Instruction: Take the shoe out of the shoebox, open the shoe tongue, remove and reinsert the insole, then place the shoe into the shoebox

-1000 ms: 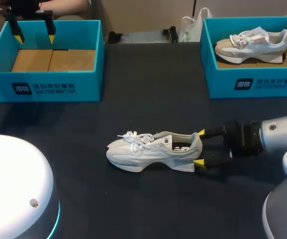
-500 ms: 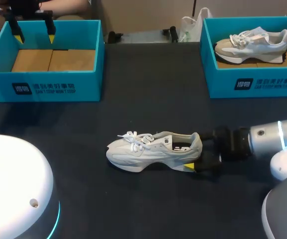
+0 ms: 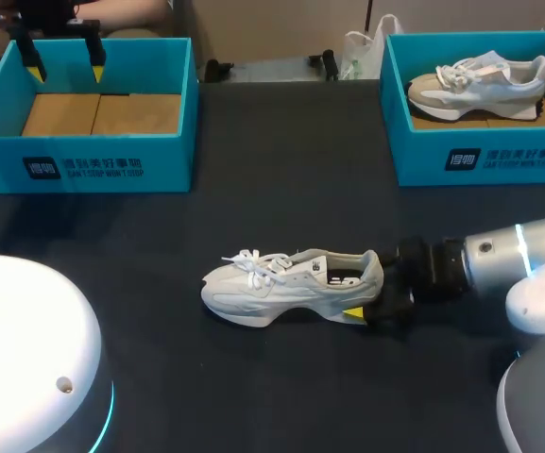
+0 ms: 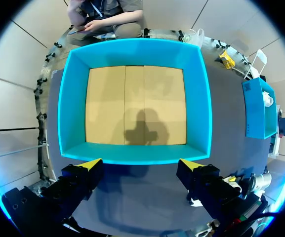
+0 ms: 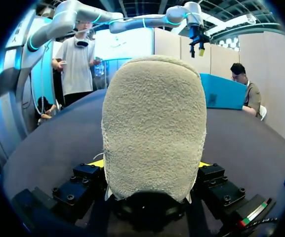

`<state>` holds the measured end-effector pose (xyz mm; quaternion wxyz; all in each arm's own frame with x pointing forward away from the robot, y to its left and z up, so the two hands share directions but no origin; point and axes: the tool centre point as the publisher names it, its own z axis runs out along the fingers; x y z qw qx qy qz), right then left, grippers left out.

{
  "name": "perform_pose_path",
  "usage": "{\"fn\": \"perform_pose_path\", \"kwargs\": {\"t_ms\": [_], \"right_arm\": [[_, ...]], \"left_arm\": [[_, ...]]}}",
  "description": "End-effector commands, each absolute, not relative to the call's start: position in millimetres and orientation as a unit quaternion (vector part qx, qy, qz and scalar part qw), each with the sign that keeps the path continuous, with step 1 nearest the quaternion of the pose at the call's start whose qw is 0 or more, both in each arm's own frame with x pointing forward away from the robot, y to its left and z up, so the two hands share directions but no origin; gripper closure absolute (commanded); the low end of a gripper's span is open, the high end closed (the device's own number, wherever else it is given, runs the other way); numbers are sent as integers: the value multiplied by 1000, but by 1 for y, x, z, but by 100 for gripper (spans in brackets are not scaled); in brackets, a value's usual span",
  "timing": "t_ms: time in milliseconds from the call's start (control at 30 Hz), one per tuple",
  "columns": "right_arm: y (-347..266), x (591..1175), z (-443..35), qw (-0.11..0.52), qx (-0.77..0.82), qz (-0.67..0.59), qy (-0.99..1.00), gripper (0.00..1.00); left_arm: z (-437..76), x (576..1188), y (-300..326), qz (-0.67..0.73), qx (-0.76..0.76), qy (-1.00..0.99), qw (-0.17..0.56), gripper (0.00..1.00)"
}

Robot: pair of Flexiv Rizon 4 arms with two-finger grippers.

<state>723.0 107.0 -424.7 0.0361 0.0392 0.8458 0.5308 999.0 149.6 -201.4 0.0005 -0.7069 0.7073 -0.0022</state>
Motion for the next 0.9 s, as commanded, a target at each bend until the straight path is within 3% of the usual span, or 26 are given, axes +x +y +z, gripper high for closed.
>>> {"fn": "perform_pose_path", "kwargs": {"t_ms": [33, 900], "right_arm": [[108, 731, -422, 32, 31, 526, 849, 100], [107, 738, -432, 22, 28, 524, 851, 100]], "left_arm": [[-201, 999, 150, -1, -707, 707, 0, 0], [-201, 999, 150, -1, -707, 707, 0, 0]]}}
